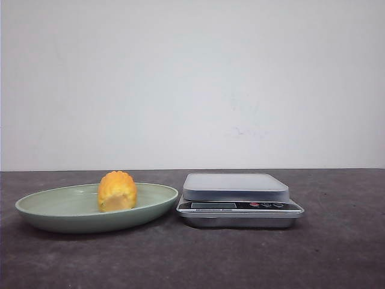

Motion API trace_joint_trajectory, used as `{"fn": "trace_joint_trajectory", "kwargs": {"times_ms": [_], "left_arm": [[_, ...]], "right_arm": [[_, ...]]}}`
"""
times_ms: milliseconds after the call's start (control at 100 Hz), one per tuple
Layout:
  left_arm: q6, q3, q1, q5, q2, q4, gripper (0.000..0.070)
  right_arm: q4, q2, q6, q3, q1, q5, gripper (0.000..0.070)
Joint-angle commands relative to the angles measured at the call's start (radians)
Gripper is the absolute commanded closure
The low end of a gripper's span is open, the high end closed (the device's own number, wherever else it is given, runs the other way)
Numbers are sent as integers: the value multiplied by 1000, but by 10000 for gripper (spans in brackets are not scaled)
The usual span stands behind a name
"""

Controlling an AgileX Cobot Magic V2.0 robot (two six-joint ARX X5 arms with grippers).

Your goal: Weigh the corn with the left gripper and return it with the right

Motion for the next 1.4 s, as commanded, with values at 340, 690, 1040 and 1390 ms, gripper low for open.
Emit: {"fn": "trace_joint_trajectory", "kwargs": {"times_ms": [340, 690, 1040, 1390], "left_arm": [[2, -18, -2, 2, -2, -3, 700], [2, -18, -2, 2, -2, -3, 700], [2, -18, -2, 2, -2, -3, 700], [-166, -8, -2, 46, -2, -3, 700]], "right_arm": [[-1, -1, 7, -2, 0, -2, 694], [-1, -1, 7, -2, 0, -2, 694], [-1, -1, 7, -2, 0, -2, 694], [151, -1, 80, -2, 1, -7, 694]]}}
